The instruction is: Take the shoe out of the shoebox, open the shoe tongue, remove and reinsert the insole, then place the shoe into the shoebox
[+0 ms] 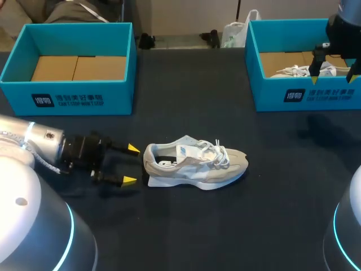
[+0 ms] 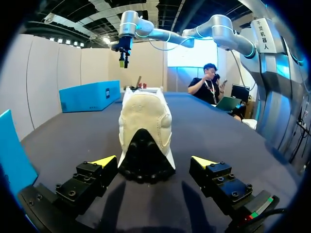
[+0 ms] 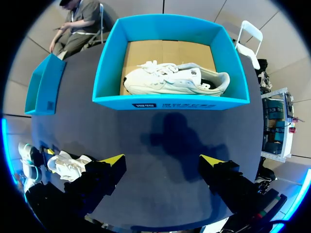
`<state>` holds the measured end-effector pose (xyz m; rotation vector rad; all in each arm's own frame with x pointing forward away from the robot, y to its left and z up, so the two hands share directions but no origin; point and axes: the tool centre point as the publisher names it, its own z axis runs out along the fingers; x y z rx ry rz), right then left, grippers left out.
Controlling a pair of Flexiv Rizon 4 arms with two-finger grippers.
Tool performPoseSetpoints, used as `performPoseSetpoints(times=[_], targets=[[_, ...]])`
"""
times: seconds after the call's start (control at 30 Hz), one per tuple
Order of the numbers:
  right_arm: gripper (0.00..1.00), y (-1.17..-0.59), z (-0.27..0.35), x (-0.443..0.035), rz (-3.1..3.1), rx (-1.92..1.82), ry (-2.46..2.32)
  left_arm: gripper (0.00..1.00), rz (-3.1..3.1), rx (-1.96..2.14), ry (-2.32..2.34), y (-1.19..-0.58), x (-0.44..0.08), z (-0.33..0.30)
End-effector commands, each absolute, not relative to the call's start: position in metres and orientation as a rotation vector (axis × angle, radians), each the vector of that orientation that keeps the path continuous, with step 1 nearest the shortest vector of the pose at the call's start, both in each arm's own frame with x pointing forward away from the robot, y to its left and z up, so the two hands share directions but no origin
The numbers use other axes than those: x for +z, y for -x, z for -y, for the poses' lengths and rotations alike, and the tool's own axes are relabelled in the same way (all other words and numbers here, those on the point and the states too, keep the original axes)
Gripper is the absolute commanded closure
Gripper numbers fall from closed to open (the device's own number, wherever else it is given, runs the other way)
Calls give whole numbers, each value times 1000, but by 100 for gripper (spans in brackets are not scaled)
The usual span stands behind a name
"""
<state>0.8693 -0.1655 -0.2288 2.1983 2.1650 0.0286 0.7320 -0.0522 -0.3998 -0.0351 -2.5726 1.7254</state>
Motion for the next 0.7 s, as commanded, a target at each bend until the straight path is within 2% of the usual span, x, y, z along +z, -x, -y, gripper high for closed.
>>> performPoseSetpoints(times=[0.03, 0.7], targets=[[0, -869, 165, -229, -2162, 27, -2199, 0, 2566, 1713, 53, -738, -404, 66], [0, -869, 165, -229, -2162, 27, -2199, 0, 2530, 1741, 38, -742, -414, 103]])
